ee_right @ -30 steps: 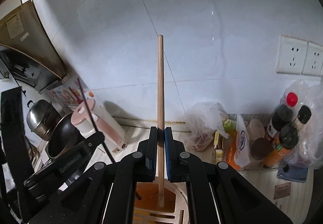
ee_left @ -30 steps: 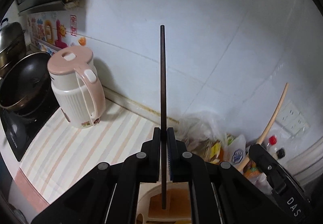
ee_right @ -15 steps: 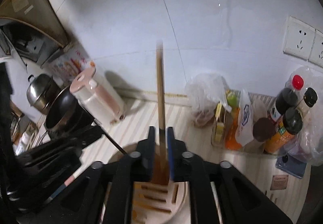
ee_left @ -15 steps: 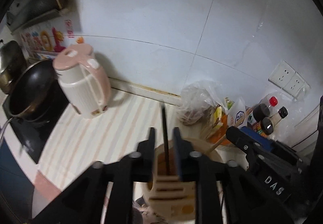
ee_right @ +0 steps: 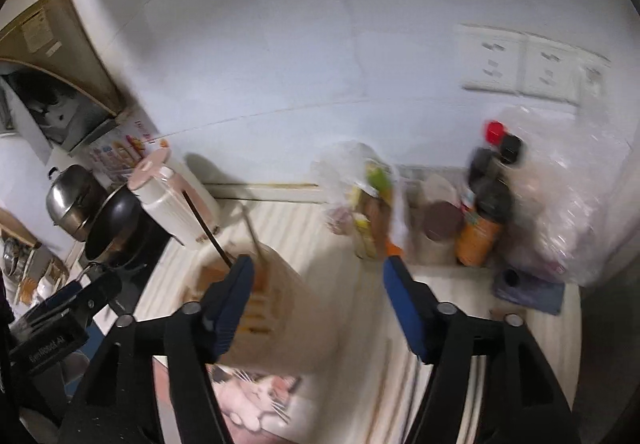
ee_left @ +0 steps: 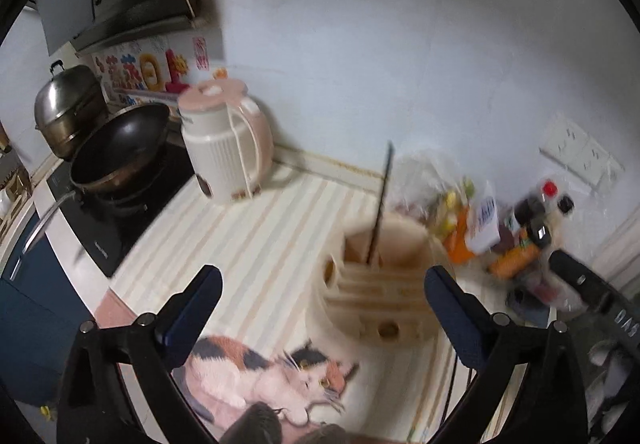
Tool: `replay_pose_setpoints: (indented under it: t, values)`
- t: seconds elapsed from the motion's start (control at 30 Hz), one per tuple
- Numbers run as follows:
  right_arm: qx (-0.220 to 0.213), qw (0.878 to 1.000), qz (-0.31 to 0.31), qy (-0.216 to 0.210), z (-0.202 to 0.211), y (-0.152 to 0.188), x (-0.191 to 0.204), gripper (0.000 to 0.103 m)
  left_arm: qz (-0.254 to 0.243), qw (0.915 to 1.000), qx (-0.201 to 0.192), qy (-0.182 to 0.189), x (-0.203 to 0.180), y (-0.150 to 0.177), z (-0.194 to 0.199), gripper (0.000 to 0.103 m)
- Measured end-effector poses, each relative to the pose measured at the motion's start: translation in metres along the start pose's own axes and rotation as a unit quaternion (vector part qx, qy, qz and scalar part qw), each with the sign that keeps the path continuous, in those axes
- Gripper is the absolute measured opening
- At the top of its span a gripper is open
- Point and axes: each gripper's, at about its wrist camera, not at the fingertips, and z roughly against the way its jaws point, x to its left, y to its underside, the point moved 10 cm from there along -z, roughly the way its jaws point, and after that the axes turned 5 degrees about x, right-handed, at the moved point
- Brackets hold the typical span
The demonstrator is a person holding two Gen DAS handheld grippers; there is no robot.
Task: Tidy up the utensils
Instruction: 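Grasp a wooden chopstick with the left tool while the right tool grasps another wooden chopstick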
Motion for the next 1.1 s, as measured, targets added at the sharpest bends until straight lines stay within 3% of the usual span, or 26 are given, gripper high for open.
replay_pose_setpoints:
  t: [0.13, 0.47, 0.6, 0.7, 0.77, 0.9, 0.97, 1.1]
  values:
    - [0.009, 0.999, -0.038, 0.015, 0.009, 0.027, -0.046, 0.083, -0.029, 0.9989, 0.037, 0.005, -0.030, 0.043, -0.015, 0.103]
    - [0.111, 0.985, -0.082, 0.101, -0.023, 0.125, -0.164, 0.082, -0.116, 0.9842, 0.133, -0.007, -0.109, 0.137, -0.088, 0.103]
    - [0.155, 0.976, -0.104, 0.115, -0.046, 0.159, -0.200, 0.057, -0.144, 0.9767, 0.159, -0.008, -0.132, 0.158, -0.116, 0.102]
    - [0.179, 0.969, -0.123, 0.118, -0.058, 0.180, -0.223, 0.045, -0.151, 0.9706, 0.187, 0.007, -0.144, 0.172, -0.136, 0.088]
    - [0.188, 0.966, -0.132, 0.119, -0.062, 0.190, -0.232, 0.038, -0.151, 0.9657, 0.210, 0.018, -0.149, 0.180, -0.150, 0.073]
    - [0.208, 0.958, -0.158, 0.115, -0.072, 0.208, -0.254, 0.021, -0.140, 0.9568, 0.253, 0.033, -0.154, 0.193, -0.173, 0.061]
    - [0.217, 0.956, -0.161, 0.115, -0.078, 0.211, -0.260, 0.020, -0.136, 0.9523, 0.271, 0.038, -0.155, 0.200, -0.184, 0.051]
    - [0.240, 0.950, -0.157, 0.123, -0.092, 0.220, -0.267, 0.020, -0.137, 0.9454, 0.294, 0.034, -0.156, 0.210, -0.199, 0.042]
